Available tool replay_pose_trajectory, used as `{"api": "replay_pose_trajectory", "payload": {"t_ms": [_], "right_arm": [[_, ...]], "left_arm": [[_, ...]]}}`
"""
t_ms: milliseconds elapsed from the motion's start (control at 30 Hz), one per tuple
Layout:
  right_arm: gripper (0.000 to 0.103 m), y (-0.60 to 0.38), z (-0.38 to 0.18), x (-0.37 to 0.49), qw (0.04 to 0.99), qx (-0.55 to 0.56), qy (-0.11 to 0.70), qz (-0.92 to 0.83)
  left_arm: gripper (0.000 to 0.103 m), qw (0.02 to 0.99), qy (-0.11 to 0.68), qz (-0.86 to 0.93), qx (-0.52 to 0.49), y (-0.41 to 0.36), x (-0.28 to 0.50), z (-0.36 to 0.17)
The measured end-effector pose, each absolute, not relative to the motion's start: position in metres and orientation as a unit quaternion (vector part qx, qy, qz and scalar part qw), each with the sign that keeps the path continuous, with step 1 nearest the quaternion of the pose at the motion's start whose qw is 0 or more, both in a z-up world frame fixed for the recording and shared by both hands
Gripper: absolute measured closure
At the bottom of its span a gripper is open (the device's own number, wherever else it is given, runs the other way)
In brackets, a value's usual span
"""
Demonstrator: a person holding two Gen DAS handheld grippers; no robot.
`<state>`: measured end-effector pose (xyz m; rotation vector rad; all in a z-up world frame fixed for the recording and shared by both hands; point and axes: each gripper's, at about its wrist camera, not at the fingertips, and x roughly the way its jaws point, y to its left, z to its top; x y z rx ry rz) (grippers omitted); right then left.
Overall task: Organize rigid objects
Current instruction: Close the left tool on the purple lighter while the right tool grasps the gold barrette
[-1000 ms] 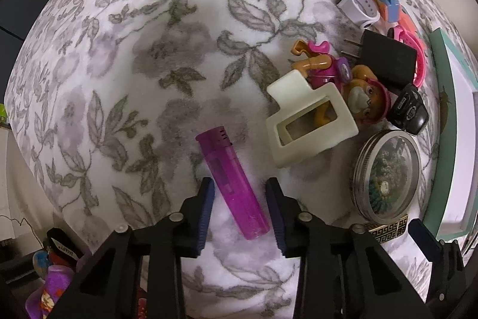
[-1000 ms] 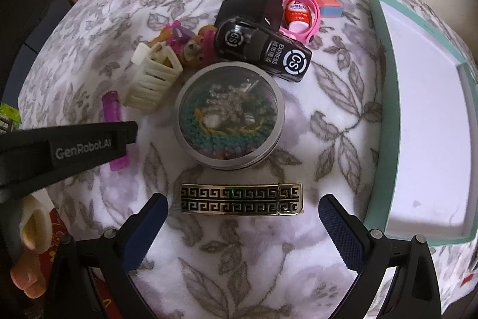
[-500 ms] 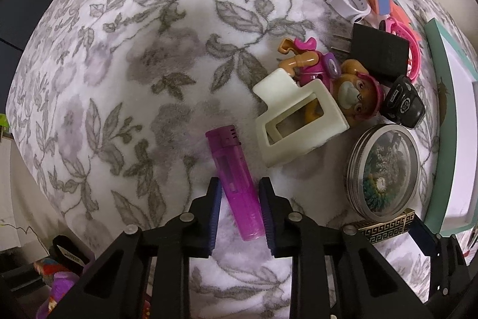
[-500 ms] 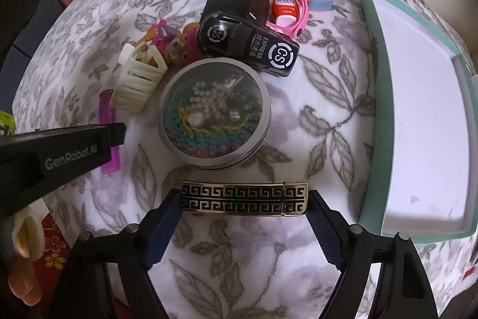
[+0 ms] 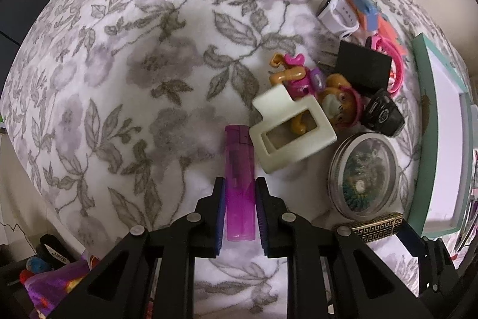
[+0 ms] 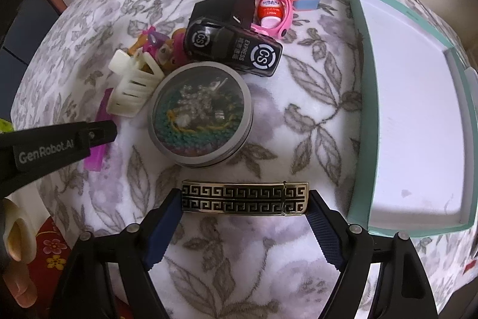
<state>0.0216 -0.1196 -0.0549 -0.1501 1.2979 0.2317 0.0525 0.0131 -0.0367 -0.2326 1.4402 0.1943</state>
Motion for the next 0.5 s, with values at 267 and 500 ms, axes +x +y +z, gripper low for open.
{"api": "replay_pose_trajectory", "payload": {"t_ms": [267,500], "right_arm": [[0.019,-0.133,-0.037,0.018,0.796,-0.053,0.593,0.108],[0.019,-0.149,-0.004,0.019,0.815,-0.024,0.569,0.107]], "left_arm": [[0.083,0.766,0.626,0.088,-0.115,0.023,0.045,0.002],[0.083,0.797,0.587,0.075,-0.123,0.027,0.038,0.045]]}}
